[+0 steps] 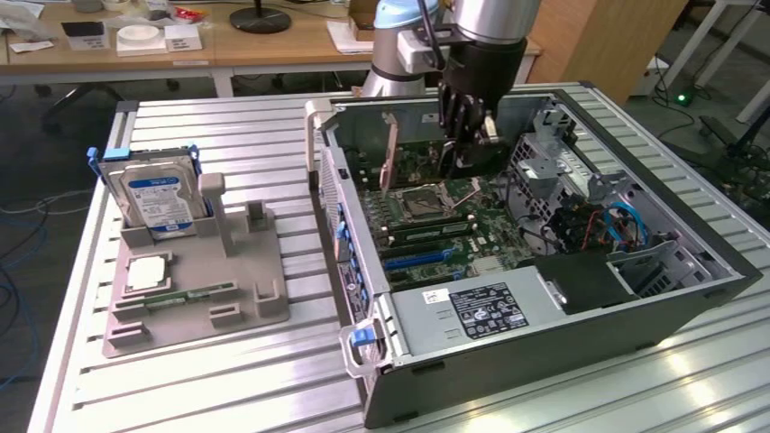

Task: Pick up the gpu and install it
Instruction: 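Insert the gpu into the slot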

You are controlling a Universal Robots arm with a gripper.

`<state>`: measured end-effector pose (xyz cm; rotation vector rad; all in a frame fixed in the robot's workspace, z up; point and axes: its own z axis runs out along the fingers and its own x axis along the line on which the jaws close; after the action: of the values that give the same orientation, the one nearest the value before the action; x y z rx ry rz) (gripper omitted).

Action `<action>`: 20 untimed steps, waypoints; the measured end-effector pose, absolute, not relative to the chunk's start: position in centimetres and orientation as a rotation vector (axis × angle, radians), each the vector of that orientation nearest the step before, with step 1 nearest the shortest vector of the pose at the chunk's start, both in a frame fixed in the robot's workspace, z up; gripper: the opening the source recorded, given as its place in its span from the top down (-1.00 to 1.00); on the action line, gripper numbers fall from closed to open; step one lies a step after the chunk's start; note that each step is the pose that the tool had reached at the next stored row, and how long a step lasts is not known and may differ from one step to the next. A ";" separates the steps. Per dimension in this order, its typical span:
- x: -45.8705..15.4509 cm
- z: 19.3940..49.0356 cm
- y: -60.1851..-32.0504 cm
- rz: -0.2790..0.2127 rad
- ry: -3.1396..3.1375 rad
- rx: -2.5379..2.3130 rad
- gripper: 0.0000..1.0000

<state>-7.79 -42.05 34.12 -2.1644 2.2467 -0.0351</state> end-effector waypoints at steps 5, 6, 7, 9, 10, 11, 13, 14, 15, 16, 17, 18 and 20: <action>-7.8 33.9 -42.1 -0.035 2.247 -2.164 0.44; -7.8 33.9 -42.1 -0.035 2.247 -2.164 0.44; -7.8 33.9 -42.1 -0.035 2.247 -2.164 0.44; -7.8 33.8 -42.1 -0.035 2.247 -2.164 0.44; -7.8 33.7 -42.1 -0.035 2.247 -2.164 0.44; -7.8 33.7 -42.1 -0.035 2.247 -2.164 0.44; -7.8 33.6 -42.1 -0.035 2.247 -2.164 0.44; -7.8 33.5 -42.1 -0.035 2.247 -2.164 0.44; -7.8 33.5 -42.1 -0.035 2.247 -2.164 0.44; -7.8 33.5 -42.1 -0.035 2.247 -2.164 0.44; -7.8 33.4 -42.1 -0.035 2.247 -2.164 0.44; -7.8 33.4 -42.1 -0.035 2.247 -2.164 0.44; -7.8 33.3 -42.1 -0.035 2.247 -2.164 0.44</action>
<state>-7.79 -42.12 33.27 -2.1643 2.2467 -0.0350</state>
